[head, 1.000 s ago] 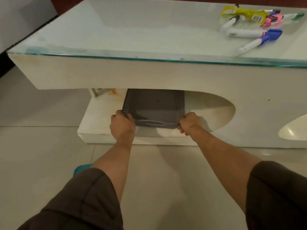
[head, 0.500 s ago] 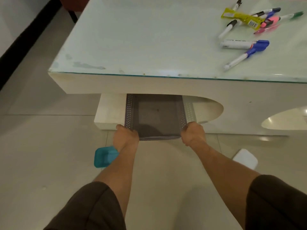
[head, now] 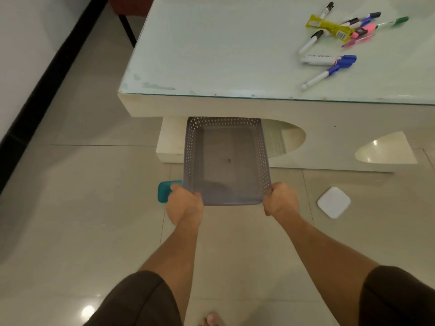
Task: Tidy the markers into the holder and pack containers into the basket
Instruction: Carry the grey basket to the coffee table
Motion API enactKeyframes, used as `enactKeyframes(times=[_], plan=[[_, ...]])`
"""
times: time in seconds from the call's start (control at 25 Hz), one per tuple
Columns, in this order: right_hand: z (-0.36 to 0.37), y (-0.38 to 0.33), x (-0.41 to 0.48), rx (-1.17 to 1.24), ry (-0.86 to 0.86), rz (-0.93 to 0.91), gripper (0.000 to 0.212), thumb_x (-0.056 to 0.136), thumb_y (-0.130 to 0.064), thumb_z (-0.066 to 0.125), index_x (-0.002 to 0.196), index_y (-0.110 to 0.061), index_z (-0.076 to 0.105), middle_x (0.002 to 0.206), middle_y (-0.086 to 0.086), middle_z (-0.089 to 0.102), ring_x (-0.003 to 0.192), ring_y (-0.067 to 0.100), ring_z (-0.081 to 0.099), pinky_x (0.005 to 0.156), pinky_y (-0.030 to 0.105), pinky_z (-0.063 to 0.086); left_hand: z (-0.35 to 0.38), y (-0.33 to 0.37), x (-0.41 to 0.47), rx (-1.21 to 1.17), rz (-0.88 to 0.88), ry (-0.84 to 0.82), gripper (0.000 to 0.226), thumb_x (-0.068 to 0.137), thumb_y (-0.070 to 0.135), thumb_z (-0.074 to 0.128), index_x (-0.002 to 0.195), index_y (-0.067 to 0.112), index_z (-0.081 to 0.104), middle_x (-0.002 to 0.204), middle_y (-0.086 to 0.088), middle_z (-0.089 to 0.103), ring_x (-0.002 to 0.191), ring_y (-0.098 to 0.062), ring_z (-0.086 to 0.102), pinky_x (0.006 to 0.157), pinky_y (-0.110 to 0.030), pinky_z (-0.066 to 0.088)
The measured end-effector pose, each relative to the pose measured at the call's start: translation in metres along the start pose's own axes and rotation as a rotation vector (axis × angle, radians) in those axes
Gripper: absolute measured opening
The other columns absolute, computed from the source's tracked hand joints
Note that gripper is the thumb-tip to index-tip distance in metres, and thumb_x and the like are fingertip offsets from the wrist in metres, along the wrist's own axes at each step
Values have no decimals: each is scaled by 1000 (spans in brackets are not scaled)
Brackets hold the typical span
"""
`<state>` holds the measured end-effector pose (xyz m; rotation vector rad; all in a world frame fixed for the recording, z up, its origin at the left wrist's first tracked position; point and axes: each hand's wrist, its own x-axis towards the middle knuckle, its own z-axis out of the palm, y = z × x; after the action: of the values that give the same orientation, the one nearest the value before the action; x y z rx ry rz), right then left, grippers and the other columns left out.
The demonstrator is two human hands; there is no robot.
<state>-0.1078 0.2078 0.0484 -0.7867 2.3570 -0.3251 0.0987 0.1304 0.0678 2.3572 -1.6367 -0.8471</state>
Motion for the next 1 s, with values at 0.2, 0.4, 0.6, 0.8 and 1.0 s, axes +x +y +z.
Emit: enactKeyframes(times=[0.2,0.4,0.6,0.8,1.0], plan=[[-24,21,-80,3,-7,-1,27,97,-12,42,85,-6,66,70,13,72,55,23,70,52,27,53,-42,-28,-73,-4,6,1,31,91,15,59,117,0,49,112,-21,65,103,-40,63,72,-37,44],[-96,27,-171,-41,-18,-29,19,94,-6,46,85,-5,62,74,12,73,59,24,72,59,32,59,-115,-25,-166,-4,61,33,31,93,18,57,118,0,51,110,-22,66,100,-41,65,75,-40,48],[-186,-12,-235,-24,14,-65,19,95,-8,47,87,-5,64,77,12,73,58,23,70,48,27,52,-210,18,-220,-68,92,104,26,91,15,55,114,2,52,109,-23,65,102,-42,64,79,-43,50],[-274,-78,-240,97,142,-126,21,88,-12,50,86,-2,68,79,17,73,69,31,73,67,36,61,-290,94,-220,-109,182,167,24,93,18,54,111,3,52,109,-20,65,101,-40,63,73,-38,44],[-318,-133,-194,129,157,-145,12,89,-5,56,87,-1,66,79,15,74,71,32,74,75,40,63,-316,157,-174,-100,273,191,21,95,18,50,111,3,49,102,-17,65,93,-38,63,66,-36,38]])
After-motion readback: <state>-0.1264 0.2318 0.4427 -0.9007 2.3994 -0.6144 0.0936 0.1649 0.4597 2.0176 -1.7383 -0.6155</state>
